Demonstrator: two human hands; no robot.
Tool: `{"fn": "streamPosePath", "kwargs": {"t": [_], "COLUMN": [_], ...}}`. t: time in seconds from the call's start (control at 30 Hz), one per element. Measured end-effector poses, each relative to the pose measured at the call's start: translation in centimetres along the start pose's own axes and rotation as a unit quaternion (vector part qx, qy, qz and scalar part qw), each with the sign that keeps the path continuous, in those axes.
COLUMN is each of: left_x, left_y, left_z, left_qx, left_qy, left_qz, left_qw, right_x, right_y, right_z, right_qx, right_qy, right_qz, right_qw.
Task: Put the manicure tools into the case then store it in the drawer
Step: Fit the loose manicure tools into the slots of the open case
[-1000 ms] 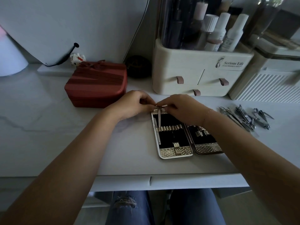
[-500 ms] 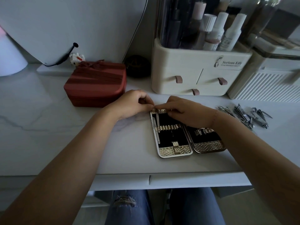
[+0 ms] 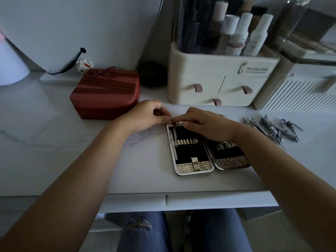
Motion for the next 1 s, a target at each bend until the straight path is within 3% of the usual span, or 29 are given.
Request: {"fn": "streamPosePath", "kwargs": {"t": [0.5, 1.0], "left_x": [-0.1, 0.0], "left_y": [0.0, 0.1], "left_z": [0.1, 0.0], "left_qx": [-0.002, 0.001], "left_qy": [0.002, 0.000], "left_qz": [0.001, -0.003], "left_qw": [1.000, 1.000], "right_x": [-0.3, -0.2], "right_y": [0.4, 0.1], "right_z": [0.0, -0.4], "right_qx": [-0.035, -0.008], "right_qy": [0.026, 0.037], "right_qz": [-0.027, -0.058], "right_qw": [0.999, 0.998]}}
Point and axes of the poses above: each hand's wrist, its own z-axis away from the middle knuckle, its own y-axis out of the palm, x = y × z, the point moved 7 cm from there along -z, towards the middle knuckle, and after that the axes turned 1 degree about y, right-handed, at the moved point
